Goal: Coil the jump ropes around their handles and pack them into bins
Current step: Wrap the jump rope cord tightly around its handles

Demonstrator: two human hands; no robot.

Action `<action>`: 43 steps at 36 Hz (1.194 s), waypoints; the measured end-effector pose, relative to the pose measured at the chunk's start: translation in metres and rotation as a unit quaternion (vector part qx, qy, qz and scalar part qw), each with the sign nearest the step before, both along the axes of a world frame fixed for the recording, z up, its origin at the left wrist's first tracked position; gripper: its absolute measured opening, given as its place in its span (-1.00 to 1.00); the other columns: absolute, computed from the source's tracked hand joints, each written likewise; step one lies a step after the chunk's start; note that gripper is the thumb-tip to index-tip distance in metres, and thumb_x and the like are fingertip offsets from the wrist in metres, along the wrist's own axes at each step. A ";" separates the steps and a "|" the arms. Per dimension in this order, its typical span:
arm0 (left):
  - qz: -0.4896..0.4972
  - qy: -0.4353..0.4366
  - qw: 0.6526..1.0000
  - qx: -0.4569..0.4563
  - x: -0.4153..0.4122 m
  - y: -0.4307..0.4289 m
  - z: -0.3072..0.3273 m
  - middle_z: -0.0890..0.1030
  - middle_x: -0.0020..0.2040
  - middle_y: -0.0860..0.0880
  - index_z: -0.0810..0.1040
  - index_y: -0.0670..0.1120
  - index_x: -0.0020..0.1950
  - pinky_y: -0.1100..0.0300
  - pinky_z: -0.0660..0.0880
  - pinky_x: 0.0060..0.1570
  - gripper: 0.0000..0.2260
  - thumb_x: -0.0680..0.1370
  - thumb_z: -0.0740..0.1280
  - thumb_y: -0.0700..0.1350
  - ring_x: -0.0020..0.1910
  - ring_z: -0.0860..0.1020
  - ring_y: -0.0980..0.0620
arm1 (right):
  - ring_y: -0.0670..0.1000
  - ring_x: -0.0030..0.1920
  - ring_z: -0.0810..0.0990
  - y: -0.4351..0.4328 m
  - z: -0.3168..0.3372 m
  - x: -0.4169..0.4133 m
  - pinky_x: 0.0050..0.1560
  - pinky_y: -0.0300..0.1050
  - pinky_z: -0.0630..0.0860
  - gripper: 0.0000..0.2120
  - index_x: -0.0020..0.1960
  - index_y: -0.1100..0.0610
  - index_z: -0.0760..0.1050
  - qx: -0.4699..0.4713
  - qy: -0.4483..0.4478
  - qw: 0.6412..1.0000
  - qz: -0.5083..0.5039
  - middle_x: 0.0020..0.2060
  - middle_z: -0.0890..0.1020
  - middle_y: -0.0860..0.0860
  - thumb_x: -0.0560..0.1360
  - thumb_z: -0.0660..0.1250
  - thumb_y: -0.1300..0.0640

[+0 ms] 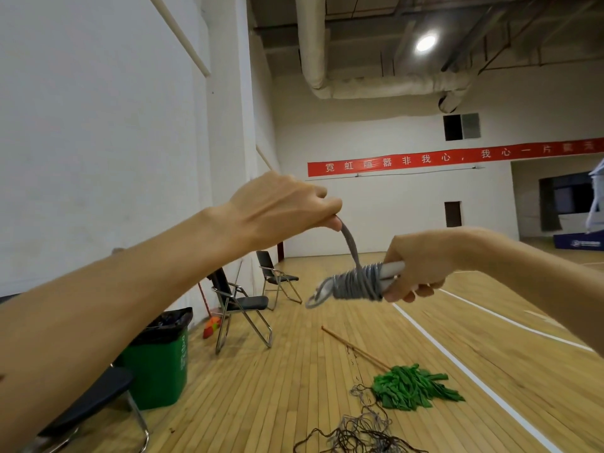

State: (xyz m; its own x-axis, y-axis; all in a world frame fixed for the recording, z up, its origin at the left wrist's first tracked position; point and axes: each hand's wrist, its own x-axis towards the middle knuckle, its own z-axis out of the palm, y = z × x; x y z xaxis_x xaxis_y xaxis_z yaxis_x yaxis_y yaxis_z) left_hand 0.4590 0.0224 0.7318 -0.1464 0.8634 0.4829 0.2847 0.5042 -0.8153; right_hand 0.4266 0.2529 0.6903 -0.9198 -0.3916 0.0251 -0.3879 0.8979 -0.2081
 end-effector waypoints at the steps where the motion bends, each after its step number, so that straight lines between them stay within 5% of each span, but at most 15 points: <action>1: -0.011 -0.004 1.000 -0.002 -0.002 -0.001 -0.001 0.36 -0.40 0.03 0.51 -0.17 -0.14 0.30 0.21 -0.59 -0.66 0.61 0.19 0.08 -0.56 0.31 0.08 | -0.10 -0.43 0.50 -0.002 -0.001 0.004 -0.40 -0.27 0.42 -0.90 -0.03 0.16 0.64 0.011 -0.016 1.000 0.016 -0.35 0.62 -0.04 0.53 0.46 0.12; 3: -0.020 -0.021 1.000 -0.002 -0.006 -0.002 -0.003 0.43 -0.40 0.02 0.51 -0.15 -0.14 0.27 0.30 -0.61 -0.59 0.62 0.10 0.14 -0.55 0.35 0.08 | -0.10 -0.42 0.51 -0.006 -0.004 0.011 -0.38 -0.27 0.42 -0.91 -0.04 0.13 0.63 0.026 -0.043 0.998 0.045 -0.36 0.62 -0.05 0.52 0.47 0.11; 7: -0.028 -0.055 0.998 0.023 -0.012 -0.009 -0.006 0.41 -0.38 0.08 0.52 -0.12 -0.16 0.44 0.11 -0.50 -0.55 0.60 0.06 0.20 -0.51 0.30 0.15 | -0.11 -0.38 0.51 -0.012 -0.006 0.023 -0.31 -0.22 0.43 -0.94 -0.10 0.08 0.60 0.026 -0.093 0.989 0.114 -0.34 0.61 -0.06 0.54 0.45 0.13; 15: -0.006 -0.160 0.978 0.132 -0.018 -0.021 -0.011 0.35 -0.39 0.15 0.32 0.04 -0.29 0.35 0.14 -0.38 -0.61 0.49 0.07 0.33 -0.42 0.32 0.20 | -0.06 -0.35 0.49 -0.013 -0.002 0.039 -0.33 -0.23 0.41 -0.83 -0.20 0.03 0.58 -0.045 -0.137 0.963 0.228 -0.34 0.60 -0.04 0.55 0.43 0.20; 22: -0.097 -0.321 0.905 0.263 -0.024 -0.022 -0.018 0.33 -0.51 0.13 0.40 -0.02 -0.41 0.37 0.26 -0.40 -0.58 0.40 0.34 0.29 -0.48 0.29 0.15 | -0.05 -0.30 0.53 -0.019 0.003 0.048 -0.31 -0.22 0.44 -0.93 -0.13 0.07 0.58 -0.060 -0.141 0.937 0.313 -0.27 0.61 0.00 0.50 0.46 0.16; 27: -0.112 -0.411 0.851 0.308 -0.032 -0.023 -0.026 0.38 -0.55 0.12 0.46 -0.16 -0.38 0.37 0.33 -0.44 -0.47 0.41 0.25 0.33 -0.53 0.34 0.19 | -0.05 -0.29 0.54 -0.016 0.012 0.051 -0.29 -0.21 0.46 -0.88 -0.17 -0.06 0.62 -0.126 -0.117 0.920 0.352 -0.26 0.63 -0.04 0.48 0.43 0.15; 29: -0.117 -0.469 0.810 0.332 -0.040 -0.026 -0.030 0.48 -0.48 0.08 0.52 -0.24 -0.29 0.39 0.39 -0.42 -0.50 0.44 0.30 0.24 -0.49 0.44 0.16 | -0.05 -0.28 0.54 -0.016 0.013 0.051 -0.27 -0.20 0.47 -0.92 -0.14 -0.02 0.61 -0.148 -0.092 0.917 0.359 -0.25 0.63 -0.05 0.49 0.41 0.16; 32: -0.118 -0.555 0.771 0.291 -0.047 -0.037 -0.042 0.59 -0.33 0.05 0.52 -0.24 -0.15 0.39 0.47 -0.36 -0.80 0.51 0.42 -0.11 -0.42 0.53 0.25 | -0.04 -0.26 0.54 -0.017 0.012 0.049 -0.25 -0.18 0.47 -0.96 -0.14 -0.02 0.61 -0.176 -0.062 0.914 0.361 -0.24 0.63 -0.05 0.48 0.43 0.11; 35: -0.065 -0.540 0.764 0.347 -0.035 -0.031 -0.056 0.43 -0.31 0.04 0.41 -0.08 -0.22 0.43 0.42 -0.38 -0.76 0.64 0.23 -0.26 -0.46 0.45 0.33 | -0.05 -0.28 0.53 -0.019 0.012 0.048 -0.25 -0.17 0.48 -0.92 -0.16 -0.05 0.62 -0.209 -0.031 0.915 0.345 -0.26 0.62 -0.06 0.50 0.43 0.10; 37: -0.080 -0.550 0.751 0.356 -0.033 -0.021 -0.069 0.38 -0.36 0.05 0.41 -0.09 -0.25 0.39 0.33 -0.47 -0.71 0.67 0.17 -0.07 -0.51 0.39 0.23 | -0.08 -0.31 0.52 -0.018 0.012 0.045 -0.27 -0.20 0.46 -0.95 -0.12 0.04 0.60 -0.234 -0.001 0.919 0.317 -0.32 0.61 -0.07 0.52 0.40 0.15; 39: -0.112 -0.589 0.695 0.397 -0.031 -0.009 -0.079 0.35 -0.45 0.04 0.47 -0.14 -0.25 0.28 0.27 -0.52 -0.52 0.58 0.11 0.23 -0.54 0.28 0.13 | -0.10 -0.35 0.52 -0.016 0.013 0.040 -0.30 -0.23 0.45 -0.94 -0.11 0.11 0.58 -0.247 0.034 0.927 0.281 -0.36 0.60 -0.07 0.54 0.39 0.17; 43: -0.082 -0.610 0.672 0.411 -0.037 0.000 -0.093 0.33 -0.52 0.13 0.49 -0.13 -0.23 0.23 0.25 -0.51 -0.44 0.55 0.06 0.33 -0.54 0.26 0.13 | -0.08 -0.37 0.51 -0.013 0.008 0.026 -0.33 -0.23 0.45 -0.90 -0.06 0.23 0.60 -0.266 0.077 0.938 0.207 -0.35 0.61 -0.01 0.54 0.43 0.18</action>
State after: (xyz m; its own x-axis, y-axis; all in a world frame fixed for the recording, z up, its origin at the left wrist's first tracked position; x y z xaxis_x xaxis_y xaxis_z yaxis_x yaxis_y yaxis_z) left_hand 0.4224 0.0224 0.6386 -0.8017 0.4315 0.4136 0.5958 0.5217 0.6106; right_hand 0.4522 0.2397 0.6979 -0.6603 -0.6089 0.4395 -0.7435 0.4475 -0.4970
